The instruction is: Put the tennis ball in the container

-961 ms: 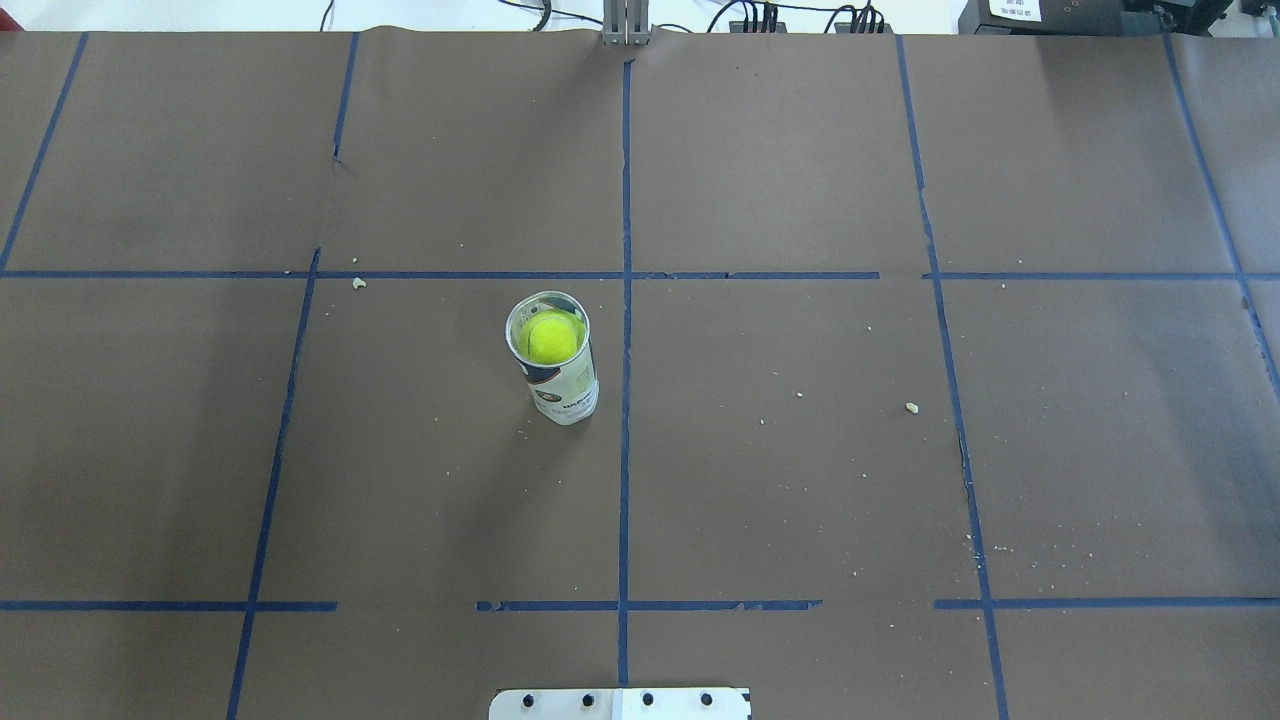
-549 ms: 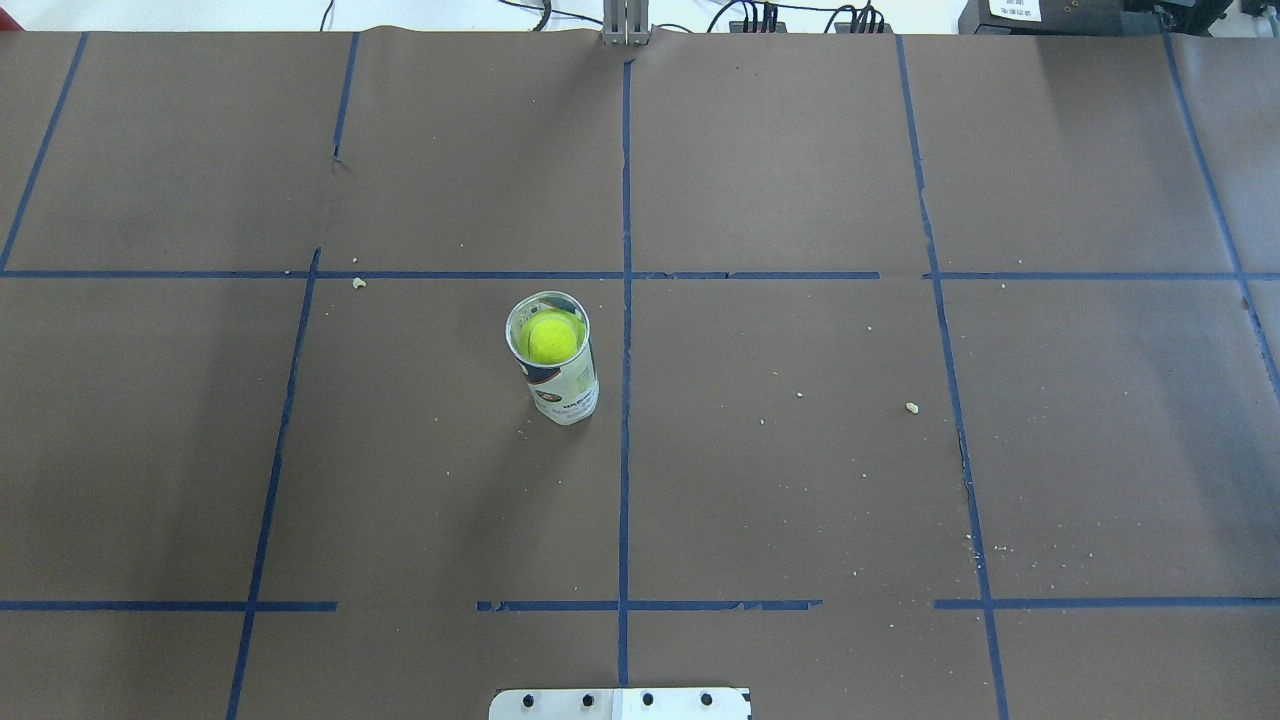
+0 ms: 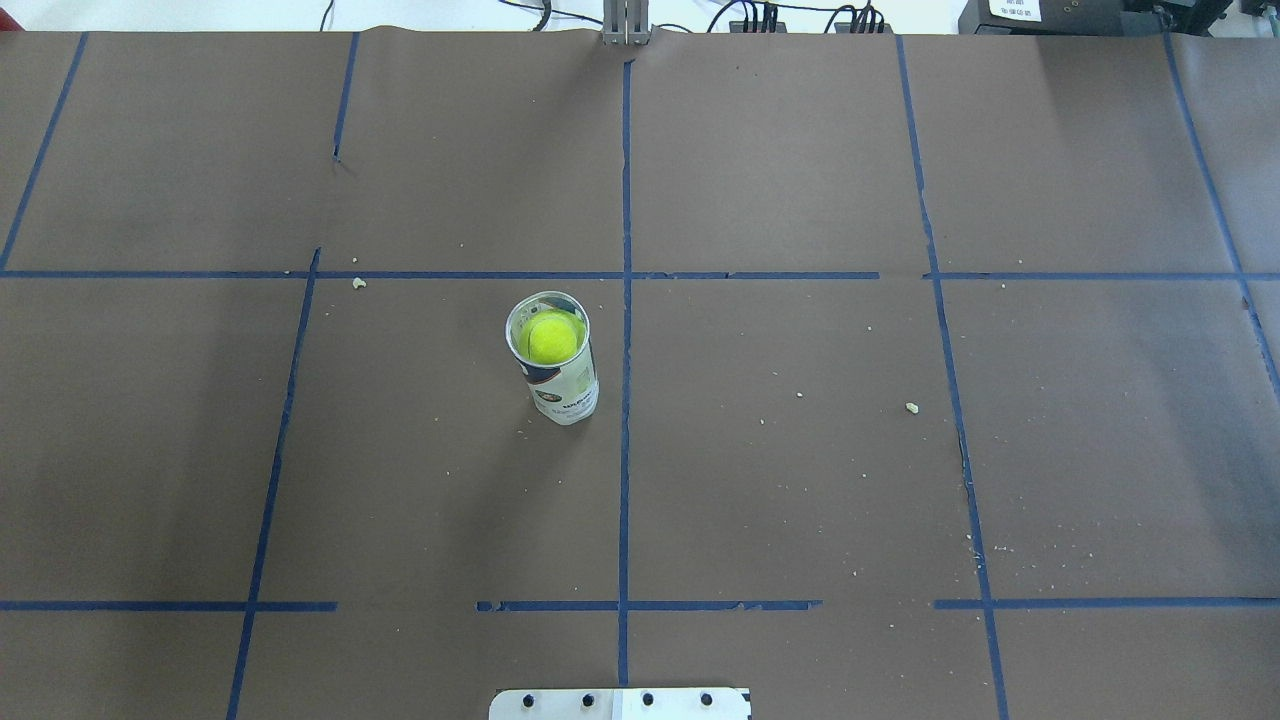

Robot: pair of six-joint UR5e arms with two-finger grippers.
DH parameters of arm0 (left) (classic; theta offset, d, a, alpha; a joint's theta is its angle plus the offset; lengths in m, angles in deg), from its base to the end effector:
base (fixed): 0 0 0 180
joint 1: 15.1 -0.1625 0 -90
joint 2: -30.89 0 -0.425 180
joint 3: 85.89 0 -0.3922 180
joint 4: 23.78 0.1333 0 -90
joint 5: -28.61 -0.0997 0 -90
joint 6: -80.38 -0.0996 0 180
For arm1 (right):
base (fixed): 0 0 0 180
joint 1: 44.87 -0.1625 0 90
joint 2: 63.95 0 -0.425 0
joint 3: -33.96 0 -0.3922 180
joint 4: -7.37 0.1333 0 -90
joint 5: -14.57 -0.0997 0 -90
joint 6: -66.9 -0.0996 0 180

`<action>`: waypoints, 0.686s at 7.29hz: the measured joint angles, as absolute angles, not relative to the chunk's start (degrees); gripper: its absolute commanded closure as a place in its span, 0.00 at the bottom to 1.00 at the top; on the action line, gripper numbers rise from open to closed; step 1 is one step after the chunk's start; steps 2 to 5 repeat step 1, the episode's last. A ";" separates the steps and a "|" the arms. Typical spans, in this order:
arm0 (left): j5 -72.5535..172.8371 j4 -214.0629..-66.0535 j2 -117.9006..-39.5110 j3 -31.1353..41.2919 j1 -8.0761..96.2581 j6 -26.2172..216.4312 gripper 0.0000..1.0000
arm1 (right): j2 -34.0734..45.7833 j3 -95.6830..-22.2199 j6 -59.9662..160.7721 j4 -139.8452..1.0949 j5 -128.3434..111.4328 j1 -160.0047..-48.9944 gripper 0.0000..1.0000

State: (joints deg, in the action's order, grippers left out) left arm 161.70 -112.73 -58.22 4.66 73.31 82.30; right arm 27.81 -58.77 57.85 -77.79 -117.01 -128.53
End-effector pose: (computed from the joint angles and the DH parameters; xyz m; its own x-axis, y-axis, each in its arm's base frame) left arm -0.0518 -0.4851 0.6649 0.7310 -0.0298 -0.6817 -0.0033 0.9989 -0.0471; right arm 0.0131 -0.4903 0.6447 0.7442 0.0080 0.6680 -0.0073 1.0000 -0.0039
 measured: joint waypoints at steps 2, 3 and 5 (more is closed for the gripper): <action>162.48 -112.77 -58.23 4.72 73.31 82.31 0.00 | 27.81 -58.77 57.85 -77.79 -117.01 -128.53 0.00; 162.48 -112.77 -58.23 4.72 73.31 82.31 0.00 | 27.81 -58.77 57.85 -77.79 -117.01 -128.53 0.00; 162.48 -112.77 -58.23 4.72 73.31 82.31 0.00 | 27.81 -58.77 57.85 -77.79 -117.01 -128.53 0.00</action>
